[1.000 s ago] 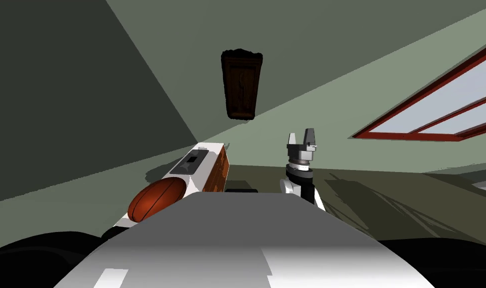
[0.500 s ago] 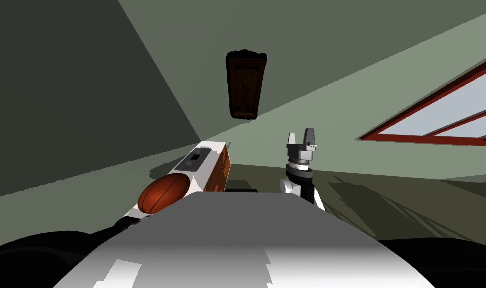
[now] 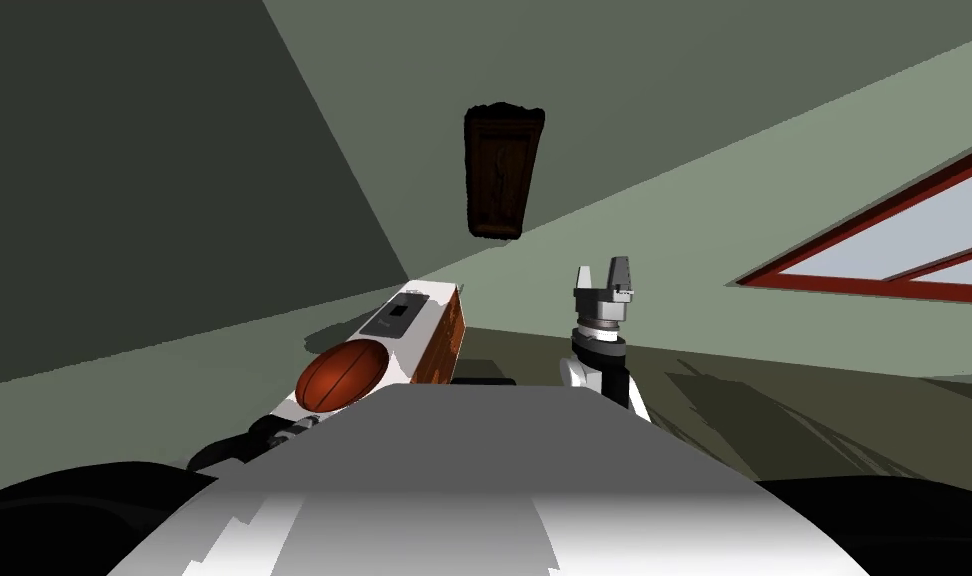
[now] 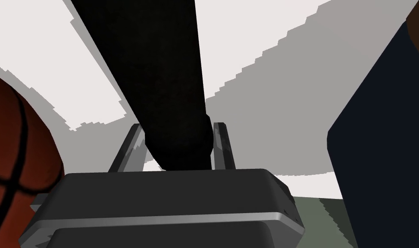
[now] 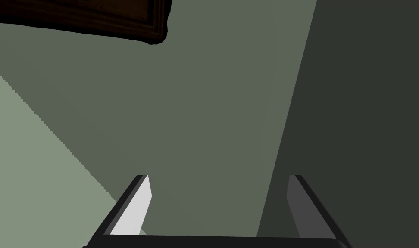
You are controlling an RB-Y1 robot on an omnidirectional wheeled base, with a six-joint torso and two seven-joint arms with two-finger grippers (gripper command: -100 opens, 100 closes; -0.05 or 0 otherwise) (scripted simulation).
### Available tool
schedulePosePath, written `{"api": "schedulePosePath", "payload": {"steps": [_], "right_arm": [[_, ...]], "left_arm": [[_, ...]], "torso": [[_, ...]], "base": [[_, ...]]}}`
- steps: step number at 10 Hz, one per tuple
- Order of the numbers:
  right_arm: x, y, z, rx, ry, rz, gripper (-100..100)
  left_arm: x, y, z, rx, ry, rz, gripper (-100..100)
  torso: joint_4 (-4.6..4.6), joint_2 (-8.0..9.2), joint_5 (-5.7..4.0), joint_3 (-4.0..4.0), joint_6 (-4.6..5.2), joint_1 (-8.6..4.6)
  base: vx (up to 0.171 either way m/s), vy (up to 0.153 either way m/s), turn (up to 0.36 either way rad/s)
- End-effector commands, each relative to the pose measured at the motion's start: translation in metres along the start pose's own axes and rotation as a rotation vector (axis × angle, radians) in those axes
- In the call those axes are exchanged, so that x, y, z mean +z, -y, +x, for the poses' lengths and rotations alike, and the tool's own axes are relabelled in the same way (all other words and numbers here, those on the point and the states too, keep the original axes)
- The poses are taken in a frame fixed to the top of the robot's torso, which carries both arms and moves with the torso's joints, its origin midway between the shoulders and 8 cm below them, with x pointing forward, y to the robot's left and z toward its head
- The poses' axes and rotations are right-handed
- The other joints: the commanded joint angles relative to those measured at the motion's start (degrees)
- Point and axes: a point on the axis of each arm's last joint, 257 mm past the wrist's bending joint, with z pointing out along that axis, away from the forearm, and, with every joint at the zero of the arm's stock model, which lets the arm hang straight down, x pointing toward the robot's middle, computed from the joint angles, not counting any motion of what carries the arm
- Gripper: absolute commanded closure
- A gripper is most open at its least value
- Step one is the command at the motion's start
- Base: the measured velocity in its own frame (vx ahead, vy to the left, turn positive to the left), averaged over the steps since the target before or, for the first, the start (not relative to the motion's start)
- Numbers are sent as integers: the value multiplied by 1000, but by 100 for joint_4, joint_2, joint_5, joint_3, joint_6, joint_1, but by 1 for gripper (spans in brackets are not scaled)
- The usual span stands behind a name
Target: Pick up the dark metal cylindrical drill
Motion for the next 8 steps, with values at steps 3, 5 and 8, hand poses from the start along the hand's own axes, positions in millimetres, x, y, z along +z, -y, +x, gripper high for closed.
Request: {"api": "schedulePosePath", "payload": {"steps": [3,5,8], "right_arm": [[0,0,0,0,0,0,0],[0,0,0,0,0,0,0],[0,0,0,0,0,0,0]], "left_arm": [[-4,25,-4,22,26,7,100],[-8,42,-6,38,41,16,100],[-9,41,-8,39,46,15,0]], "torso": [[1,2,-1,2,1,2],[-1,-1,-3,-1,1,-5],[0,-2,-5,-1,0,-8]], "base": [[-25,20,82],[-16,13,69],[-10,7,19]]}}
